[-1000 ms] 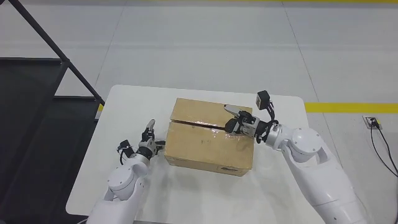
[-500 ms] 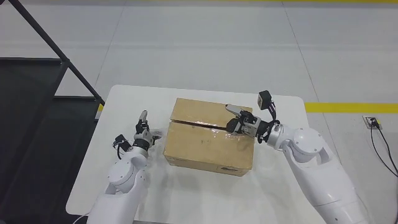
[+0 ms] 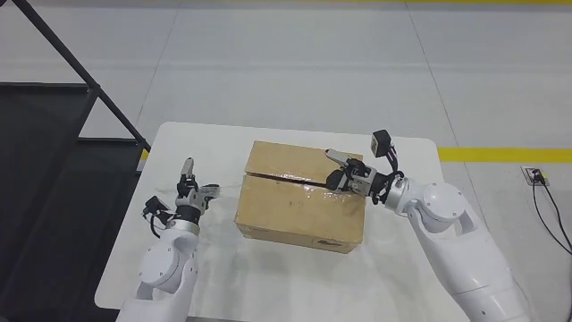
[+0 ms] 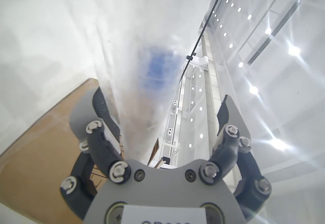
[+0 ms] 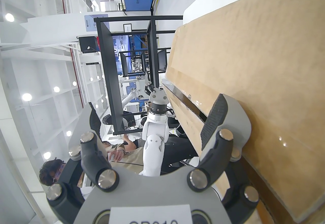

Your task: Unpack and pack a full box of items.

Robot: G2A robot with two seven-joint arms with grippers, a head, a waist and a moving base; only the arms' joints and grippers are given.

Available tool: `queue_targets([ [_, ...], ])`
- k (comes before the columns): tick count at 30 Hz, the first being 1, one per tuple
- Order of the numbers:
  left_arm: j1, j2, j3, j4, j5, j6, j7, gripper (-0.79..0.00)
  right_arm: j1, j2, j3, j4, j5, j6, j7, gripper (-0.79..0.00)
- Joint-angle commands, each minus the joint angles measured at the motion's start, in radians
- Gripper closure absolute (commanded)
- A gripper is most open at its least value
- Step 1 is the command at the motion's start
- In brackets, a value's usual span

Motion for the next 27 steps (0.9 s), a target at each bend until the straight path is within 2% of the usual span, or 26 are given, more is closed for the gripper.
queue_targets([
  [1, 0.013, 0.001, 0.003, -0.017, 0.027, -0.005, 0.005, -0.785, 0.000, 0.000, -0.001, 0.002, 0.001, -0.001, -0.001, -0.785],
  [9, 0.074, 0.004, -0.018, -0.080, 0.076, 0.000, 0.017, -0.785, -0.010, 0.000, -0.003, -0.005, 0.003, -0.005, -0.003, -0.785],
  [16, 0.089, 0.004, -0.038, -0.102, 0.061, 0.039, 0.025, -0.785, -0.014, 0.000, -0.015, -0.018, -0.009, -0.014, 0.003, -0.785],
  [27, 0.145, 0.007, -0.040, -0.082, 0.153, -0.042, 0.006, -0.785, -0.026, 0.002, -0.010, -0.027, -0.009, -0.015, 0.001, -0.785],
])
